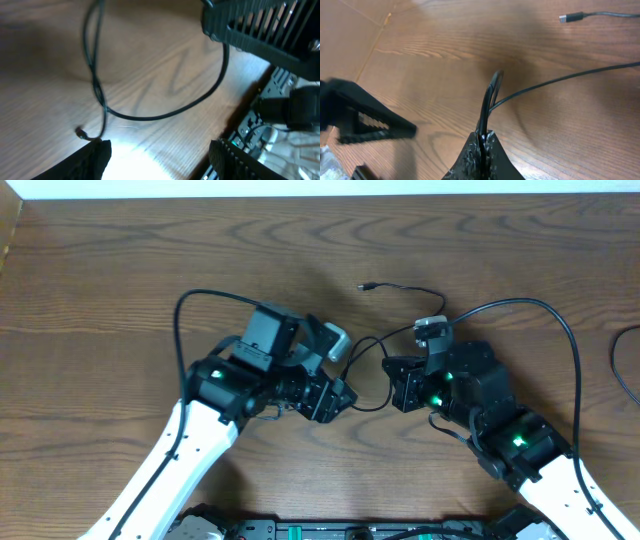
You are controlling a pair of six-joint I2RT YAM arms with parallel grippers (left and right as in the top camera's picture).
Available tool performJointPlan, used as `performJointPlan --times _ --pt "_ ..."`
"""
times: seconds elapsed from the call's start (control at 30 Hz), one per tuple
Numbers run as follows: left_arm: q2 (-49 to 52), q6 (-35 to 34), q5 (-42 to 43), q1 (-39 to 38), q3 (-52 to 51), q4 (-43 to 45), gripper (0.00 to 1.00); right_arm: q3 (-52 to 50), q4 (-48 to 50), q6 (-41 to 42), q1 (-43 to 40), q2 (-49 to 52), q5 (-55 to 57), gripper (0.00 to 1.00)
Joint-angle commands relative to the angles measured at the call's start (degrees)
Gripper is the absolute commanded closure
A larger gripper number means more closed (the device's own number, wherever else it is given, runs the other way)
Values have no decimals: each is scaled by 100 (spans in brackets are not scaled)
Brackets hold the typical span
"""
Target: Untangle cables
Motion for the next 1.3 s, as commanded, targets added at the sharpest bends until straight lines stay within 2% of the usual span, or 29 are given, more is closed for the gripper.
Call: performJointPlan --times 0.0,0.23,0.5,0.67,0.97,1.17,1.2,1.23,1.27 --pt "203 387 181 -352 55 24 32 105 66 -83 -13 -210 -17 99" --pt "654 483 160 -839 55 343 32 278 52 -133 -15 -608 -22 99" --pt "1246 485 155 -933 55 634 32 339 -125 -348 -15 -1320 52 99" --pt "1805 483 -138 -935 55 643 32 505 -662 -472 -22 -1779 610 99" --pt "2035 481 -614 -933 -22 614 32 1274 -1821 -472 -28 -1987 2092 99" --pt "2035 461 -730 -935 -24 599 32 1482 -2483 -468 -26 -1954 2188 99" --pt "2035 455 -726 -935 -24 601 32 1482 -2645 -466 -26 -1921 2184 98" --pt "2031 404 -726 -933 -24 608 32 1480 -2824 -466 -26 -1878 2175 91" --pt "2022 339 -723 -933 -24 625 32 1478 -3010 -463 -26 -1818 2135 80"
